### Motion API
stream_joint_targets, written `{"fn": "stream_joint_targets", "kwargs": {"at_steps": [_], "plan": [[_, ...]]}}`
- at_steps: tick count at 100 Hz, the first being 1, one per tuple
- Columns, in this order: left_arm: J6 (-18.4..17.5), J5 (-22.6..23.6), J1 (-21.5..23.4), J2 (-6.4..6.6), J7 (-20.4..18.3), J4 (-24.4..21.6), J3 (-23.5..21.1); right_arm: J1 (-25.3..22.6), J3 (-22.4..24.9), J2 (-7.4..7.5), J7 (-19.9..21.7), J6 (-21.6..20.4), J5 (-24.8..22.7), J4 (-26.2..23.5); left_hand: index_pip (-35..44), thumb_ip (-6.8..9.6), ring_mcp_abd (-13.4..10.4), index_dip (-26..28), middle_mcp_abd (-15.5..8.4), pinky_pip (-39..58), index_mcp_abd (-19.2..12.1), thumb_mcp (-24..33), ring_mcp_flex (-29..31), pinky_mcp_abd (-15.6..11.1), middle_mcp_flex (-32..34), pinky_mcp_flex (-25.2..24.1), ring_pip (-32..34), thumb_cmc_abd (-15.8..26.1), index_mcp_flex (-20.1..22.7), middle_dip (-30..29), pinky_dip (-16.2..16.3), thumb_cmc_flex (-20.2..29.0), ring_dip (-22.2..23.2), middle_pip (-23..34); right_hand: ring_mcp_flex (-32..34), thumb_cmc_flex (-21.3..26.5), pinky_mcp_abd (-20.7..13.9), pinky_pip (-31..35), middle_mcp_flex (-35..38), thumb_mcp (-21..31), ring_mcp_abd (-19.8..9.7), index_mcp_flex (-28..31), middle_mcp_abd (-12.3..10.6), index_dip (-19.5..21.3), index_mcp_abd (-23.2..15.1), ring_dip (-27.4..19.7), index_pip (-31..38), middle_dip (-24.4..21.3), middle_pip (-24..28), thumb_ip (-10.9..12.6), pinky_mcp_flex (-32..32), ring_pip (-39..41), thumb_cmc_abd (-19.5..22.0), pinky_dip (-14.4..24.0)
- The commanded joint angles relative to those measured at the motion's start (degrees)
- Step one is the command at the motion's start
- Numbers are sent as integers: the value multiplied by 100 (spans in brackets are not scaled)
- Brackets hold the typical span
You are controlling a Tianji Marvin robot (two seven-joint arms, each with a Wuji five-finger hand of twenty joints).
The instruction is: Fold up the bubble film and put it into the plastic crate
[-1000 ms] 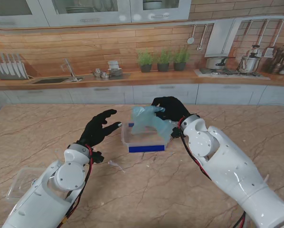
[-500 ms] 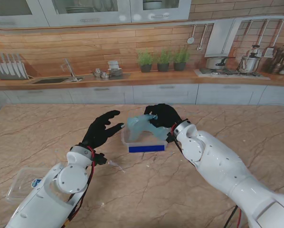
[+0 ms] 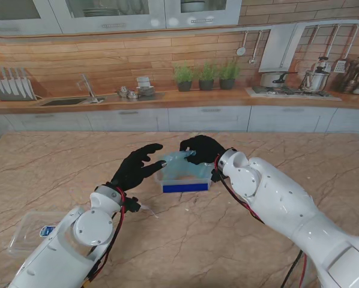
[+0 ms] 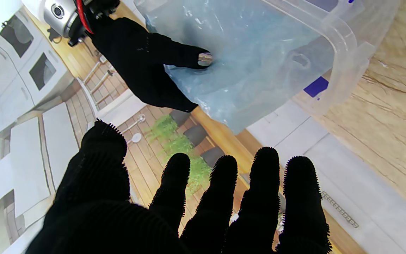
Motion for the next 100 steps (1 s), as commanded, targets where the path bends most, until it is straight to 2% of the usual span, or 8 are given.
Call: {"fn": "stream_joint_targets", "kwargs": {"at_steps": [1,33,48,71,100], "plan": [[-77,1,71,-10,-5,-59,36,120,-54,-36,71,74,55,0,-123,144,0,51,-20,37,-91,-129,61,61,62,-9,-57,209,67,7,-32,184,-31,-96,55,-43,-39,11,-105,-55,14,-111,106,-65,-114,132,120,20,157,85,-136,323,250,115],[-148,-98,31,19,-203,-60,183,538,-480,-163,964,460,810,420,-131,140,-35,54,-46,31,-121,-126,53,64,52,-5,-80,213,44,7,-36,173,-32,-110,-254,57,-20,-113,-246,-187,89,-181,96,-27,-113,101,29,44,79,42,-398,243,375,177],[-193,-220,-22,11,-258,-20,274,715,-693,-233,1245,546,1014,689,-112,144,-50,66,-37,22,-117,-111,67,36,51,9,-64,210,32,18,-43,184,-20,-92,-358,82,-21,-165,-280,-217,104,-186,68,25,-158,108,21,88,49,10,-470,218,413,209],[-118,-255,-137,-11,-277,65,484,902,-943,-451,1301,500,1230,1213,-45,146,1,96,-80,573,-132,-72,183,32,61,188,278,201,25,54,240,163,205,-26,-442,87,-21,-225,-280,-256,104,-198,20,81,-183,106,4,117,-4,4,-535,156,415,243],[9,-551,-520,-167,-99,513,825,1075,-1199,-736,1160,255,1286,1842,94,142,88,132,-455,1387,-141,28,449,48,56,436,808,263,18,18,718,171,579,0,-474,-65,3,-288,-289,-369,85,-232,-21,102,-203,109,-8,131,-51,-11,-574,112,345,267]]}}
